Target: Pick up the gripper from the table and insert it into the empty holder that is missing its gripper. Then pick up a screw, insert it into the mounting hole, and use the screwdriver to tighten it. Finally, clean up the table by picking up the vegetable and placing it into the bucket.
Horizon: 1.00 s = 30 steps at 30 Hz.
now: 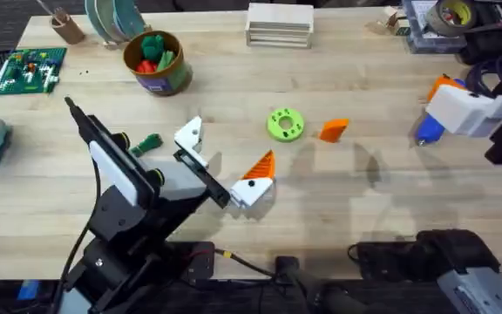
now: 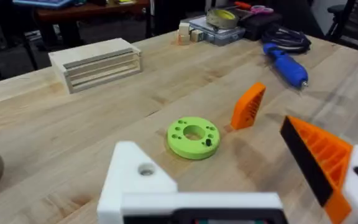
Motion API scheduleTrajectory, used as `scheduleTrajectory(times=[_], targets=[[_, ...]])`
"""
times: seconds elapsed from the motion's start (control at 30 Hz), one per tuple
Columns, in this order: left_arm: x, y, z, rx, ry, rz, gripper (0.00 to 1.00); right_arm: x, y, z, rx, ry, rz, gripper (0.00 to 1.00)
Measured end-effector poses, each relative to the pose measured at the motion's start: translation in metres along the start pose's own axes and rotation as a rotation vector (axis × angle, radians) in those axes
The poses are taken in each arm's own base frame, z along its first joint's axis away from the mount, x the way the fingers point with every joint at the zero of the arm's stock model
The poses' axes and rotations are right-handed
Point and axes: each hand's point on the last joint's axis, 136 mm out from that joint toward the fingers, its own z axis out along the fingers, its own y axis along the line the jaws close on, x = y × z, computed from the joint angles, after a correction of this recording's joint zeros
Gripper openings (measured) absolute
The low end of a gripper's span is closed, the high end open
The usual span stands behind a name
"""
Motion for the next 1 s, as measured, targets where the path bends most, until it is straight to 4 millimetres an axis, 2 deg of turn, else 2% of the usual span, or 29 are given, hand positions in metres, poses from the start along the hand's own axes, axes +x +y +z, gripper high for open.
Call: scheduleTrajectory(times=[0.2, 0.4, 0.83, 1.0], targets=[[0.000, -0.001, 0.000, 0.007, 0.000, 0.000, 0.993, 0.000, 0.000, 0.000, 0.000, 0.001, 0.000, 0.991], [-0.001, -0.014, -0.001, 0.084, -0.003, 0.002, 0.993, 0.000, 0.000, 0.000, 0.000, 0.001, 0.000, 0.992], [0.001, -0.076, -0.018, 0.459, 0.009, 0.005, 0.992, 0.000, 0.000, 0.000, 0.000, 0.000, 0.000, 0.991], [0.002, -0.089, -0.025, 0.547, 0.017, 0.004, 0.992, 0.000, 0.000, 0.000, 0.000, 0.001, 0.000, 0.991]])
